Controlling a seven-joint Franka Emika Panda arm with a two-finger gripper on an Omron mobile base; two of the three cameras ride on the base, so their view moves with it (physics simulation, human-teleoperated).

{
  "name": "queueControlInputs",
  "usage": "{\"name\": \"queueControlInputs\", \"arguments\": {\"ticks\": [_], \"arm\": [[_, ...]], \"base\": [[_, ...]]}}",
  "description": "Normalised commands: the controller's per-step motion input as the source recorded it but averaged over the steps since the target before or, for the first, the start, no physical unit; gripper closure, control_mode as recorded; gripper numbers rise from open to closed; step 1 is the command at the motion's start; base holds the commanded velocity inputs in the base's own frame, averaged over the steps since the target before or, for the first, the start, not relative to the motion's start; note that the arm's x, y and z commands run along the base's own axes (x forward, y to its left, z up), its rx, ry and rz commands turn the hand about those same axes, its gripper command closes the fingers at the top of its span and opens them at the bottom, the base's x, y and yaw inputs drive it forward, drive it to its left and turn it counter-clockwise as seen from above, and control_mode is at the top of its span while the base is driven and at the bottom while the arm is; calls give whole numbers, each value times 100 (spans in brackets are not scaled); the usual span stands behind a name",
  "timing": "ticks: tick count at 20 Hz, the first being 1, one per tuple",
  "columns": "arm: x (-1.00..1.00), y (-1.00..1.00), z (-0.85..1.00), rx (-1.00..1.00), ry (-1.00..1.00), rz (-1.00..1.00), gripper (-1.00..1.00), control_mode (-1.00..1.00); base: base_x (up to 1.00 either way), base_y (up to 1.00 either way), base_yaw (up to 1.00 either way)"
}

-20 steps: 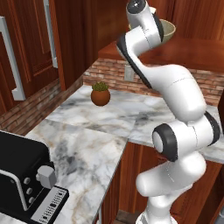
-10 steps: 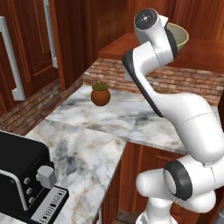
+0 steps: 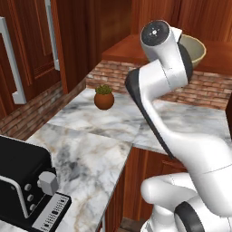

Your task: Pick up the bowls from the cabinet and place each bowl in front of a stool on the dining counter.

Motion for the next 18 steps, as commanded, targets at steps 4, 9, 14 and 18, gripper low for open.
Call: {"name": "queueControlInputs", "arguments": {"ticks": [4, 9, 14, 18], "arm": [[-100, 31, -28, 0, 10, 0, 100, -100], [-100, 6, -59, 0, 7, 0, 100, -100], [-100, 0, -82, 1, 0, 0, 100, -100], [-84, -11, -77, 3, 0, 0, 100, -100]], "base": [[0, 0, 0], [0, 0, 0], [0, 0, 0], [0, 0, 0]]}}
